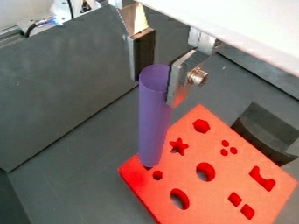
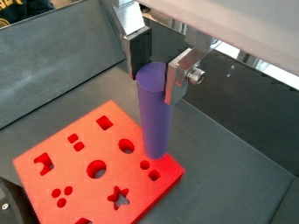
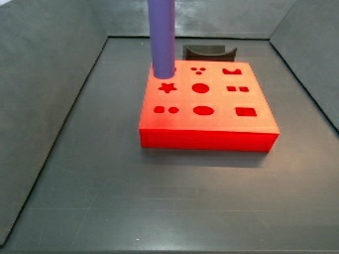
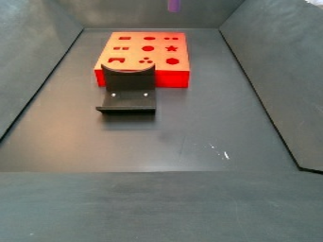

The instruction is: Insert the round object.

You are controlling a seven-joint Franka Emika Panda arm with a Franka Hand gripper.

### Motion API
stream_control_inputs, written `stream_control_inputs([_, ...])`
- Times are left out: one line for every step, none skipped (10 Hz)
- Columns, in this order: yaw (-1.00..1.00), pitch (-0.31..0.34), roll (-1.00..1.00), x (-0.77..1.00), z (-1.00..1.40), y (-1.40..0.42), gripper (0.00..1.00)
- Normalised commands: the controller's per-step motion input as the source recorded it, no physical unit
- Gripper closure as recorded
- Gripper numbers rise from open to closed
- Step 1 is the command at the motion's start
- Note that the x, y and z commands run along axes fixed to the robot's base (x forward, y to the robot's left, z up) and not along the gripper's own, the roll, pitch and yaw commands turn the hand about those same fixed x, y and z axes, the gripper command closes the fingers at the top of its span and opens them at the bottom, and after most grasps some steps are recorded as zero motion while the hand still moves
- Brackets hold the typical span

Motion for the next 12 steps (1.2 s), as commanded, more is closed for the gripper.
stream_control_inputs([0.00,0.000,0.00,0.12,-0.21,0.00,1.00])
stream_control_inputs([0.00,0.000,0.00,0.19,-0.39,0.00,1.00])
stream_control_inputs([0.00,0.000,0.07,0.23,-0.41,0.00,1.00])
stream_control_inputs([0.00,0.000,0.12,0.25,-0.41,0.00,1.00])
stream_control_inputs([0.00,0.003,0.15,0.23,-0.42,0.00,1.00])
stream_control_inputs([0.00,0.017,0.15,0.21,-0.47,0.05,1.00])
stream_control_inputs([0.00,0.039,0.18,0.28,-0.51,0.11,1.00])
stream_control_inputs([0.00,0.050,0.19,0.32,-0.53,0.17,1.00])
stream_control_inputs([-0.20,0.101,-0.04,0.31,-0.04,0.73,1.00])
stream_control_inputs([-0.14,0.051,-0.22,0.30,0.04,0.66,1.00])
stream_control_inputs([-0.11,0.050,-0.23,0.34,0.09,0.66,1.00])
stream_control_inputs([0.00,0.033,-0.01,0.46,-0.13,0.30,1.00])
